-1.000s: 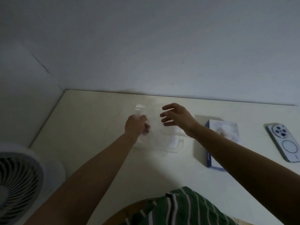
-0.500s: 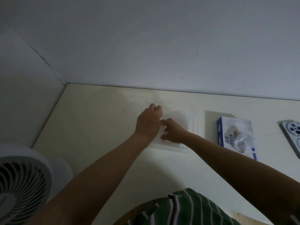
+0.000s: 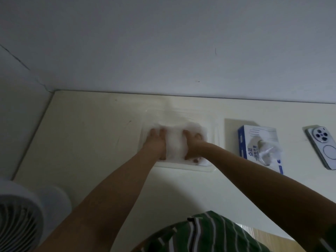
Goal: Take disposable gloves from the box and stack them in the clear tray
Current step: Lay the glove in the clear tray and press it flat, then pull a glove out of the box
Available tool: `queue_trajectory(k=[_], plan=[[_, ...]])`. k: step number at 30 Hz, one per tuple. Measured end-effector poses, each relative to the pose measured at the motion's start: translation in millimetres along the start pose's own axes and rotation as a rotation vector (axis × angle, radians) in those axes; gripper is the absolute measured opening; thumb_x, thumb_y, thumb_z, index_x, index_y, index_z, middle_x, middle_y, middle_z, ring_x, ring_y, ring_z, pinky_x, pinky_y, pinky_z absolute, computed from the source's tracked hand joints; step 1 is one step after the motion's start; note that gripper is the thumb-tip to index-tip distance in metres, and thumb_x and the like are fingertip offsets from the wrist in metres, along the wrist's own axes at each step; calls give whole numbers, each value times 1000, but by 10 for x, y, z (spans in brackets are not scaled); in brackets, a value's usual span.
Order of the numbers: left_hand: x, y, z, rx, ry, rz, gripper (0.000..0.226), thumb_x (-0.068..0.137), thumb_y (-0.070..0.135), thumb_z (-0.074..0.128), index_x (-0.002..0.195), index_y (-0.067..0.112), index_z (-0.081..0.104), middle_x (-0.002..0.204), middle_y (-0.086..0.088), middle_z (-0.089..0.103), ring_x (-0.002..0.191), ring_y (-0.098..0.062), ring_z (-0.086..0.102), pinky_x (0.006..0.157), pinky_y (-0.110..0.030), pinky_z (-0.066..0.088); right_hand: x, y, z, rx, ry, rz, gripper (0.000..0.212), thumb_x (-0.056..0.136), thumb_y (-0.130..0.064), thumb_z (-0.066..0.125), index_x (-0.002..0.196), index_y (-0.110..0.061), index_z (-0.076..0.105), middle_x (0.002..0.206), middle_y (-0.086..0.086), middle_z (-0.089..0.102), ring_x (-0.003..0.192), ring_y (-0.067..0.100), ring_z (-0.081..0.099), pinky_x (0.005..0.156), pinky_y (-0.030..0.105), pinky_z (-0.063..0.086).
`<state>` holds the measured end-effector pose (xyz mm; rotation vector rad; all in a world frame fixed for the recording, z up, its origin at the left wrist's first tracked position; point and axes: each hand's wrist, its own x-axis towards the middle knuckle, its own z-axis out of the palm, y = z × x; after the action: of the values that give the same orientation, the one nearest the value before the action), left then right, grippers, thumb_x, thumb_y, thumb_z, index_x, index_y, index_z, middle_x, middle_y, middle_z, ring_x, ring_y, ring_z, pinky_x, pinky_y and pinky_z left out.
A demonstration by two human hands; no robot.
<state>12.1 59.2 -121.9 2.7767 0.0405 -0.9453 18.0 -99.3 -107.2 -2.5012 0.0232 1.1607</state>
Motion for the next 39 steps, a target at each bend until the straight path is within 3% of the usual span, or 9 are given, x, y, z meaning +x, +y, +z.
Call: queue_trajectory(k=[4,9,15,18,22,25,33,36,39], plan=[[35,1,19,41,-62,-48,122,72,18,82,153,21,-9,155,-19,-5,142,-38,23,109,-41,35,90,24,102,-83,28,-22,118,76,-21,80,154,-20,-9,154,22,2,142,41,15,112,46,27],[31,26,4,110,-85,-29,123,70,19,82,152,16,-10,155,-21,-5,142,-37,24,110,-38,34,160,-3,193,-167,27,7,117,84,-35,71,150,-16,-24,154,26,-4,142,41,17,111,41,31],[-151,65,-235,81,15,29,68,80,16,69,141,13,39,140,-17,43,121,-34,53,96,-38,47,-167,-41,-108,-82,62,-122,102,83,-27,75,155,-11,4,154,22,16,139,37,30,110,40,36],[-256,188,-429,73,234,17,30,86,21,60,114,13,64,115,-10,65,106,-30,61,85,-32,49,-424,15,-367,-41,268,-330,63,86,-22,71,142,-14,42,136,13,46,116,26,55,98,32,46],[-390,606,-586,-54,570,107,15,91,24,53,95,16,65,89,-3,68,80,-23,61,64,-29,42,-735,225,-695,172,506,-467,18,92,-19,63,108,-15,69,99,0,64,82,12,62,80,35,56],[-470,1117,-601,-198,655,281,10,92,26,54,94,19,60,82,2,66,75,-22,60,67,-33,49,-853,645,-841,359,662,-381,14,92,-20,61,93,-10,71,77,-5,63,67,10,57,71,38,56],[-444,2303,-7,-232,263,571,17,88,22,57,105,19,58,89,-1,67,82,-25,62,72,-33,50,-1076,2207,-679,462,906,129,33,87,-43,64,101,-15,53,79,-3,58,69,13,56,57,26,40],[-351,2533,243,-227,139,591,28,88,23,61,114,15,56,100,-4,66,89,-25,62,78,-33,49,-1078,2496,-554,512,703,251,57,83,-53,67,117,-10,50,99,5,62,83,18,62,69,32,50],[-277,2668,399,-235,82,601,36,88,28,65,117,12,52,101,-1,58,85,-19,56,73,-29,43,-1042,2581,-461,614,572,143,39,88,-38,67,114,-10,62,92,4,70,84,18,67,72,28,52]])
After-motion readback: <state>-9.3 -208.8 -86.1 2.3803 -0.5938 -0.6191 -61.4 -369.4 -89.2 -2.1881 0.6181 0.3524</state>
